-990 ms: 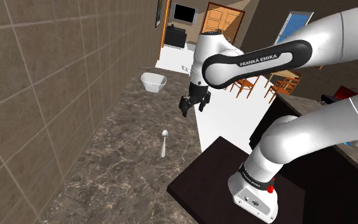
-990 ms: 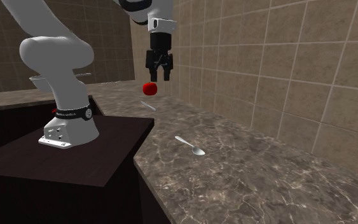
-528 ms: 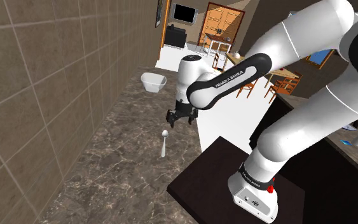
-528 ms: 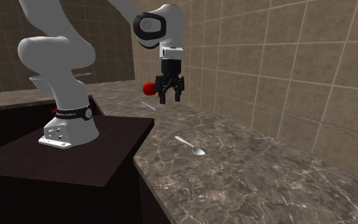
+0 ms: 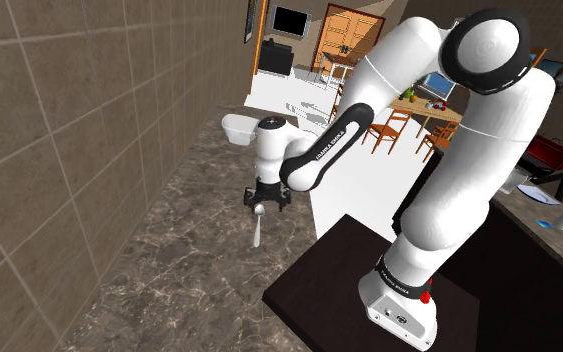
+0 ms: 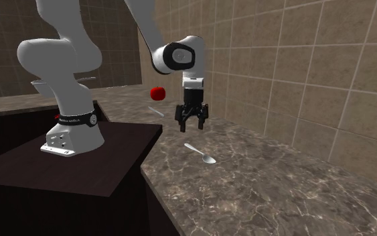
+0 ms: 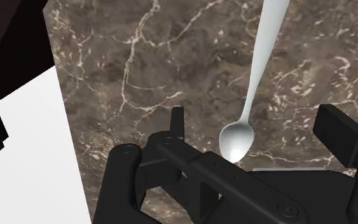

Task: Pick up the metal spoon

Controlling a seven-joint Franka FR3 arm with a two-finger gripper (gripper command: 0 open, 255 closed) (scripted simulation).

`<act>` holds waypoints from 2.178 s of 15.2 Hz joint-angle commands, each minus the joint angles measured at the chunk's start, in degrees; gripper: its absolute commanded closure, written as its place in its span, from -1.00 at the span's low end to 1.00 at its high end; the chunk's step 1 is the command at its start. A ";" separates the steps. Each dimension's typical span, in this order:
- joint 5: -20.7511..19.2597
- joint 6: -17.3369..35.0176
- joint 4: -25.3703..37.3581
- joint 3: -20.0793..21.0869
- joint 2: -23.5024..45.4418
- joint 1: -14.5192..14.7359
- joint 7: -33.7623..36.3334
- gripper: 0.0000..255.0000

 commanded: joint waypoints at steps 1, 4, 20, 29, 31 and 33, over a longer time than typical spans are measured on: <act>-6.97 0.85 3.15 -2.21 6.04 1.60 9.39 -1.00; -11.67 1.78 6.05 -5.40 11.11 3.98 15.55 -1.00; -17.64 4.51 8.17 -9.06 16.91 6.63 20.57 1.00; -11.25 1.58 5.94 -5.16 10.74 3.82 15.20 1.00; -9.23 0.66 5.47 -4.08 8.96 3.10 13.55 1.00; -7.17 -0.29 5.05 -3.06 7.19 2.45 11.88 1.00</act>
